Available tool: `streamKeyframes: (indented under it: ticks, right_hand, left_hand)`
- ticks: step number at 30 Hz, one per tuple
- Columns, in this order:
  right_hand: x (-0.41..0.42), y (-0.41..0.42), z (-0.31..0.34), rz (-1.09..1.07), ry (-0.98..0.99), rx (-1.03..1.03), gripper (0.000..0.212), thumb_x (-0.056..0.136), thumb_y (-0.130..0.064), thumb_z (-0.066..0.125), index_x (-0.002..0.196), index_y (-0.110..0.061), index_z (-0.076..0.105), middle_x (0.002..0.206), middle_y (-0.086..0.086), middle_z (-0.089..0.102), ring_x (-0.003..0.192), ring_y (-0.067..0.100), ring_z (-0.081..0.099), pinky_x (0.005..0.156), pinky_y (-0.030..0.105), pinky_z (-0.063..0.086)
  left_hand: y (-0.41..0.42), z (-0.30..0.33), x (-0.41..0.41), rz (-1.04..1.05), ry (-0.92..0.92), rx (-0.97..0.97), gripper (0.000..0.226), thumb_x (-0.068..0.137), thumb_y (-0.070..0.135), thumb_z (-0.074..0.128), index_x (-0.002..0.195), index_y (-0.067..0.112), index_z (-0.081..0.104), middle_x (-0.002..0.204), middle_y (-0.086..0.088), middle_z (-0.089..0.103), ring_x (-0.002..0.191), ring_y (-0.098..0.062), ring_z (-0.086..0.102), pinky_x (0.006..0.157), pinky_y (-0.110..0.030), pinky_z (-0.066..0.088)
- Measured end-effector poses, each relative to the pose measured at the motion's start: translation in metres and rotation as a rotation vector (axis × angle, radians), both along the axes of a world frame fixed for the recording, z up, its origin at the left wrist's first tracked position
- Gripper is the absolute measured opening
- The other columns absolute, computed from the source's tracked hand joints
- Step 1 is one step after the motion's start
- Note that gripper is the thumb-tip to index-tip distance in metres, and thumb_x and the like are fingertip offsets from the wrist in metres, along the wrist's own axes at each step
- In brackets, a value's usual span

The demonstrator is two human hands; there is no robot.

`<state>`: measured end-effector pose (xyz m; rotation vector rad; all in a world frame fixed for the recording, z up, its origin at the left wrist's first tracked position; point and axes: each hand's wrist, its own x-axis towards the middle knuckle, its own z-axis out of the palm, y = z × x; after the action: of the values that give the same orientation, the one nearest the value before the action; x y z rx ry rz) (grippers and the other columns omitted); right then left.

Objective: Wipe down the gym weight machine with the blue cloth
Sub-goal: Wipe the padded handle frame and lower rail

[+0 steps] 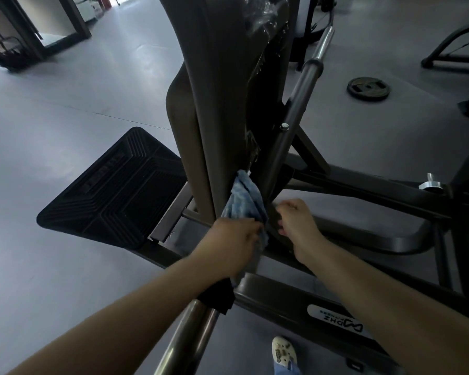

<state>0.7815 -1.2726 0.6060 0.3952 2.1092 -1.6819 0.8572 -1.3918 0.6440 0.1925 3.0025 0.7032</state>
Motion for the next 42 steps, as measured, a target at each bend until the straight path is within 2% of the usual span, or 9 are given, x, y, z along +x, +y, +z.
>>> streamKeyframes:
  ticks: [3, 8, 14, 17, 21, 27, 34, 39, 42]
  right_hand:
    - [0.017, 0.003, 0.007, 0.004, -0.13, -0.134, 0.014, 0.097, -0.012, 0.042, 0.088, -0.016, 0.051, 0.083, 0.005, 0.052, 0.071, 0.014, 0.049, 0.068, 0.029, 0.046]
    - [0.042, -0.013, 0.009, 0.116, -0.311, -0.393, 0.029, 0.101, -0.017, 0.039, 0.127, -0.01, 0.05, 0.12, 0.011, 0.06, 0.098, 0.021, 0.059, 0.072, 0.026, 0.049]
    - [0.058, -0.016, -0.001, 0.324, -0.158, -0.263, 0.048, 0.102, -0.022, 0.036, 0.148, -0.023, 0.025, 0.144, 0.008, 0.04, 0.124, 0.022, 0.047, 0.099, 0.038, 0.044]
    - [0.061, -0.014, -0.004, 0.443, -0.076, -0.136, 0.055, 0.102, -0.025, 0.035, 0.151, -0.027, 0.01, 0.158, 0.002, 0.006, 0.143, 0.021, 0.019, 0.116, 0.037, 0.021]
    - [0.048, -0.022, -0.004, 0.423, -0.085, -0.137, 0.058, 0.102, -0.029, 0.035, 0.151, -0.028, 0.005, 0.159, 0.001, -0.001, 0.143, 0.023, 0.016, 0.116, 0.037, 0.021]
    - [-0.006, -0.029, -0.014, 0.345, 0.01, -0.023, 0.058, 0.101, -0.033, 0.034, 0.151, -0.023, 0.006, 0.158, 0.007, 0.009, 0.141, 0.028, 0.021, 0.113, 0.04, 0.022]
    - [-0.004, -0.021, -0.019, 0.383, -0.02, -0.153, 0.061, 0.099, -0.04, 0.036, 0.147, -0.045, -0.002, 0.159, 0.001, 0.004, 0.143, 0.025, 0.019, 0.114, 0.048, 0.025]
    - [0.042, -0.009, -0.007, 0.455, -0.06, -0.199, 0.053, 0.102, -0.032, 0.035, 0.148, -0.039, 0.012, 0.155, -0.001, 0.021, 0.137, 0.019, 0.032, 0.113, 0.039, 0.03]
    - [0.06, 0.005, -0.001, 0.4, -0.086, -0.26, 0.037, 0.102, -0.022, 0.035, 0.138, -0.031, 0.043, 0.128, -0.008, 0.049, 0.108, 0.01, 0.056, 0.08, 0.014, 0.052]
  left_hand:
    - [-0.023, -0.004, -0.026, 0.33, 0.003, 0.211, 0.033, 0.095, 0.01, 0.043, 0.124, 0.018, 0.057, 0.117, -0.003, 0.058, 0.097, -0.01, 0.052, 0.077, -0.009, 0.033]
    - [-0.029, -0.037, -0.054, 0.142, -0.268, 0.132, 0.063, 0.098, 0.02, 0.043, 0.149, 0.006, 0.007, 0.157, -0.013, 0.007, 0.144, -0.021, 0.01, 0.108, -0.015, 0.006]
    - [-0.033, -0.048, 0.003, 0.302, -0.391, 0.065, 0.047, 0.099, 0.038, 0.031, 0.134, 0.008, 0.037, 0.121, -0.014, 0.058, 0.106, -0.029, 0.056, 0.094, -0.039, 0.043]
    - [-0.03, -0.039, 0.014, 0.274, -0.48, -0.053, 0.052, 0.095, 0.052, 0.033, 0.121, 0.008, 0.043, 0.104, -0.007, 0.057, 0.084, -0.015, 0.05, 0.076, -0.026, 0.041]
    - [-0.023, -0.036, -0.02, 0.333, -0.568, -0.031, 0.063, 0.09, 0.048, 0.05, 0.13, 0.002, 0.034, 0.123, -0.012, 0.054, 0.094, -0.017, 0.049, 0.073, -0.023, 0.035]
    - [-0.016, -0.05, -0.072, 0.455, -0.453, 0.176, 0.052, 0.092, 0.03, 0.053, 0.128, -0.004, 0.038, 0.129, -0.018, 0.051, 0.117, -0.03, 0.05, 0.084, -0.029, 0.039]
    - [-0.034, -0.055, -0.075, 0.334, -0.555, 0.427, 0.089, 0.054, 0.052, 0.077, 0.124, 0.005, 0.051, 0.114, -0.007, 0.064, 0.101, -0.017, 0.061, 0.086, -0.029, 0.049]
    - [-0.047, -0.047, -0.037, 0.224, -0.703, 0.432, 0.051, 0.078, 0.037, 0.069, 0.119, 0.012, 0.052, 0.107, -0.002, 0.066, 0.094, -0.012, 0.065, 0.088, -0.03, 0.052]
    - [-0.057, -0.045, -0.009, 0.167, -0.854, 0.51, 0.049, 0.084, 0.03, 0.067, 0.124, 0.015, 0.044, 0.109, -0.001, 0.066, 0.097, -0.013, 0.066, 0.087, -0.028, 0.054]
